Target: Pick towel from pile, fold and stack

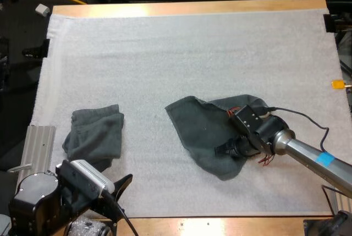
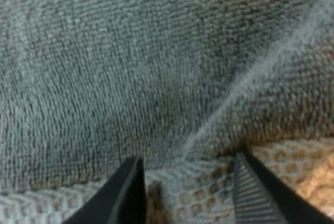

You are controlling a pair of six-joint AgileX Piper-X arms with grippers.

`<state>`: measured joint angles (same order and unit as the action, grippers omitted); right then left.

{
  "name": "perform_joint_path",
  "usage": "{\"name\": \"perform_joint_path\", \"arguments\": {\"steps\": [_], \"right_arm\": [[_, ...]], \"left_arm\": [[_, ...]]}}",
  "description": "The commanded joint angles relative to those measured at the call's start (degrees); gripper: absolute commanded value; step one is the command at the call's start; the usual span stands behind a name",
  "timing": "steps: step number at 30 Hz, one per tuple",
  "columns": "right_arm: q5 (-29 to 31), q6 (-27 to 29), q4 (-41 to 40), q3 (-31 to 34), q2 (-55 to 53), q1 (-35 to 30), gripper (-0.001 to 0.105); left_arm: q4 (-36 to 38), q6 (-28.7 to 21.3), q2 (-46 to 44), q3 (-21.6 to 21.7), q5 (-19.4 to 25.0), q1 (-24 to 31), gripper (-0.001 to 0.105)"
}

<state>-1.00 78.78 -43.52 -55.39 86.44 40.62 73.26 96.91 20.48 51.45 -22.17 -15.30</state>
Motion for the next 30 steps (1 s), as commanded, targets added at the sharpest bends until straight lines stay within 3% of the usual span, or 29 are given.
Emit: {"name": "perform_joint_path", "arguments": {"steps": [1,4,8,9,14,24,26,30], "right_arm": [[2.14,-0.38,-1.73,-0.35,0.37,0.01,0.036],[0.85,-0.06,-1.49,0.18,0.71,-0.13,0.03],[2.0,0.0,-2.31,0.17,0.79,-0.01,0.002],[2.45,0.09,-2.35,0.04,0.77,0.07,0.0],[8.62,2.41,-4.99,-1.55,-1.68,0.01,0.0],[24.06,13.67,-12.48,-9.46,-3.94,-0.7,0.0],[25.13,13.9,-11.78,-10.11,-3.81,-1.35,0.0],[18.59,11.94,-9.61,-8.92,-2.47,-1.8,0.0]], "left_arm": [[1.03,0.14,0.25,-0.31,-0.35,-0.19,0.058],[0.27,0.11,0.33,0.27,-0.27,-0.19,0.058],[0.24,0.07,0.19,0.2,-0.4,-0.28,0.058],[0.25,0.12,0.2,0.2,-0.43,-0.28,0.058],[0.29,0.06,0.04,0.15,-0.61,-0.36,0.058],[-0.06,-0.24,0.13,0.12,-0.43,-0.3,0.058],[-0.03,-0.18,0.01,0.15,-0.4,-0.22,0.058],[0.03,0.29,0.17,0.03,-0.28,-0.35,0.058]]}}
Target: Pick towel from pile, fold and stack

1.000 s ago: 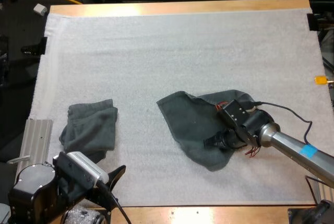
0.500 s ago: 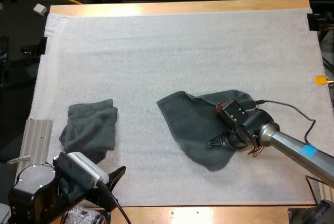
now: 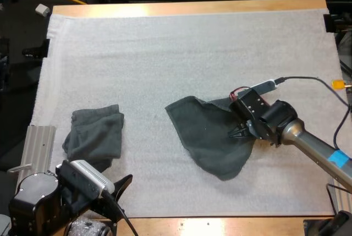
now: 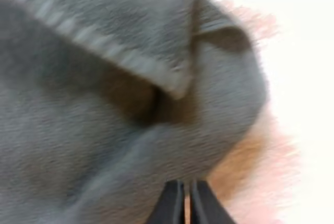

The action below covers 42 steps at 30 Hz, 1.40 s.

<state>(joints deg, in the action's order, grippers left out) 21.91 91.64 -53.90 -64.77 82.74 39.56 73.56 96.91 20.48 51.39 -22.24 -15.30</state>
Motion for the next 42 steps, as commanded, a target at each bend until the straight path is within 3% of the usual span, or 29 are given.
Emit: {"name": "perform_joint_path", "arguments": {"steps": [1,3,9,11,17,21,34,42], "right_arm": [[-5.62,-1.12,1.26,0.48,1.7,-1.13,0.0],[-8.24,-1.62,2.26,0.51,3.01,-1.96,0.004],[-12.0,-1.97,3.43,0.4,5.59,-3.51,0.049],[-12.54,-1.89,3.62,0.46,6.33,-3.8,0.053],[-13.39,-2.69,6.78,0.32,9.68,-5.2,0.047],[-13.31,-3.69,9.91,-0.31,11.11,-6.35,0.034],[-9.17,-5.23,14.27,-0.28,12.76,-7.8,0.036],[-9.42,-5.03,15.14,-1.79,13.33,-8.66,0.004]], "left_arm": [[-0.26,0.32,0.21,0.1,-0.26,-0.35,0.058],[-0.29,0.39,0.39,0.13,-0.28,-0.35,0.058],[-0.27,0.35,0.31,0.21,-0.3,-0.36,0.058],[-0.24,0.37,0.24,0.21,-0.31,-0.31,0.058],[-0.15,0.34,0.27,0.16,-0.25,-0.28,0.058],[-0.09,0.26,0.25,0.2,-0.25,-0.24,0.058],[0.44,0.3,0.07,0.2,-0.31,-0.35,0.058],[0.54,0.17,0.15,0.25,-0.42,-0.4,0.058]]}}
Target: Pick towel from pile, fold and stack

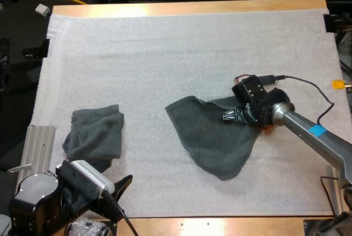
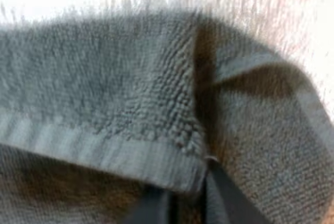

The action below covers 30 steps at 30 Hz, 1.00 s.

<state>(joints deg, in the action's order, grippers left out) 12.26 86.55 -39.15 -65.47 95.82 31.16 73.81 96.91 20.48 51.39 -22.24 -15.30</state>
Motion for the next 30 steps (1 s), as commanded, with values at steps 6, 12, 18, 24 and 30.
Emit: {"name": "perform_joint_path", "arguments": {"steps": [6,12,18,24,30], "right_arm": [[2.45,1.38,0.89,-3.24,-0.08,-0.33,0.0],[5.85,5.06,4.9,-5.59,-0.74,-0.35,0.0],[6.42,7.41,7.31,-10.28,-0.57,-0.88,0.0],[5.14,7.79,5.19,-14.37,-0.08,-1.01,0.0],[3.74,6.54,2.5,-15.87,0.28,-1.33,0.023]], "left_arm": [[-0.07,0.14,0.04,0.24,-0.27,-0.37,0.058],[-0.19,0.15,0.23,0.19,-0.33,-0.28,0.058],[-0.16,0.13,0.29,0.17,-0.35,-0.27,0.058],[-0.13,0.13,0.27,0.21,-0.34,-0.35,0.059],[-0.48,0.08,0.32,0.18,-0.29,-0.25,0.059]]}}
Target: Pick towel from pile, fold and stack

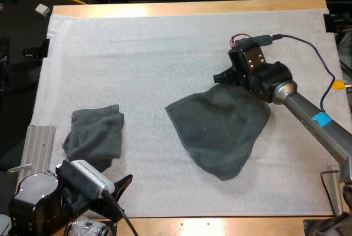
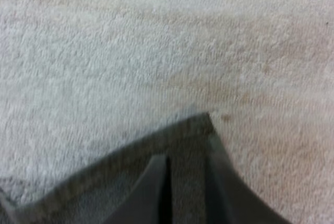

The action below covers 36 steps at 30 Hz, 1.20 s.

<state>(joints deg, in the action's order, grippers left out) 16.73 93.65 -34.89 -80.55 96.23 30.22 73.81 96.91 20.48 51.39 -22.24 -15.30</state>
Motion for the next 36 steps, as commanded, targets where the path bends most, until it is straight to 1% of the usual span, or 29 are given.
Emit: {"name": "perform_joint_path", "arguments": {"steps": [1,2,3,5,6,8,12,24,25,27,33,36], "right_arm": [[-0.58,-0.35,-1.49,-0.6,-0.3,-0.37,0.021],[-0.73,-0.04,-1.83,-0.28,-0.27,-0.31,0.029],[-1.04,-0.17,-2.44,-0.32,-0.32,-0.3,0.039],[-1.72,-0.26,-3.7,-0.3,-0.23,-0.33,0.053],[-2.19,-0.2,-4.48,-0.27,-0.21,-0.36,0.057],[-3.23,-0.21,-6.13,-0.23,0.14,-0.61,0.057],[-5.66,-0.67,-8.43,-0.06,1.92,-1.23,0.053],[-11.41,-2.75,-6.23,0.32,10.81,-4.95,0.052],[-9.98,-2.1,-6.17,-0.05,10.05,-4.6,0.052],[-9.07,-1.97,-5.94,-0.27,10.42,-4.72,0.051],[-7.21,-2.1,-5.12,-0.66,11.92,-5.73,0.051],[-7.32,-2.33,-4.55,-0.87,12.32,-6.52,0.051]], "left_arm": [[-0.33,0.08,0.24,0.17,-0.21,-0.25,0.058],[-0.48,0.0,0.11,0.17,-0.19,-0.34,0.058],[-0.62,0.02,0.18,0.16,-0.16,-0.29,0.058],[-0.7,0.02,0.17,0.1,-0.24,-0.35,0.058],[-0.78,0.03,0.27,0.16,-0.27,-0.35,0.059],[-0.86,-0.04,0.21,0.12,-0.23,-0.33,0.058],[-1.11,-0.03,0.25,0.12,-0.14,-0.32,0.059],[-0.9,-0.14,0.13,0.12,0.02,-0.36,0.059],[-0.72,0.18,0.13,0.25,-0.17,-0.26,0.058],[-0.66,0.44,0.12,0.25,-0.24,-0.28,0.058],[-0.59,0.4,0.19,0.22,-0.26,-0.29,0.058],[-0.64,0.42,0.16,0.2,-0.23,-0.23,0.058]]}}
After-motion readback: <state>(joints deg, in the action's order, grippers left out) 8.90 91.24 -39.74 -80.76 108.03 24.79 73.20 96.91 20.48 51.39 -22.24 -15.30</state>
